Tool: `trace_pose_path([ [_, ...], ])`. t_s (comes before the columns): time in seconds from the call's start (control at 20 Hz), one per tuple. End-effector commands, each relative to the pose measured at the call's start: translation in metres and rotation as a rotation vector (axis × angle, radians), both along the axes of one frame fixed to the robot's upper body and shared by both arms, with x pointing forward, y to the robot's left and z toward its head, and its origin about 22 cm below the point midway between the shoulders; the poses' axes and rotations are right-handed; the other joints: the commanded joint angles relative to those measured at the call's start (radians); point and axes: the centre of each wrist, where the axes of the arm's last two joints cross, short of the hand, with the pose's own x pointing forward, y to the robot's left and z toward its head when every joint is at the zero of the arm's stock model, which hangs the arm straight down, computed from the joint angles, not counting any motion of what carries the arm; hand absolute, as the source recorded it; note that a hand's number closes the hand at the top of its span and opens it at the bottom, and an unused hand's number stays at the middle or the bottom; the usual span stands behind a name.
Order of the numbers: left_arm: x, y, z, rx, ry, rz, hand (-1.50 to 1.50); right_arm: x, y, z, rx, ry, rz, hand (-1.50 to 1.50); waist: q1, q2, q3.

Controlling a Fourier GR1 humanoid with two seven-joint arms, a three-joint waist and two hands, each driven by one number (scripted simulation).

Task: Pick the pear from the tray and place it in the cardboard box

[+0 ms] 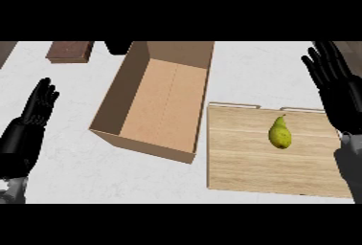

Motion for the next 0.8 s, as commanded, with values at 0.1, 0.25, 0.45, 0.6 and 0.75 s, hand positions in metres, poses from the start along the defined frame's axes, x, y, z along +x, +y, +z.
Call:
trace_pose_path([
  [0.1, 0.003, -0.024, -0.011, -0.013, 0.065, -0.122, 0.00, -0.007, -0.004, -0.054, 0.167, 0.345, -0.341, -1.50, 0.009, -0.003, 0.038],
  [0.25, 0.004, -0.035, -0.009, 0.039, 0.089, -0.189, 0.00, -0.035, -0.030, -0.112, 0.323, 0.656, -0.595, -1.50, -0.047, 0.004, 0.041],
  [0.45, -0.001, -0.052, -0.021, -0.006, 0.147, -0.249, 0.00, -0.072, -0.060, -0.142, -0.344, 0.712, -0.700, -1.50, -0.013, 0.015, 0.030],
  [0.6, 0.004, -0.066, -0.028, 0.000, 0.187, -0.293, 0.00, -0.072, -0.037, -0.139, -0.517, 0.681, -0.720, -1.50, 0.008, -0.003, 0.032],
  [0.75, 0.011, -0.071, -0.024, 0.009, 0.190, -0.303, 0.00, -0.071, -0.029, -0.124, -0.662, 0.671, -0.746, -1.50, 0.023, -0.010, 0.034],
])
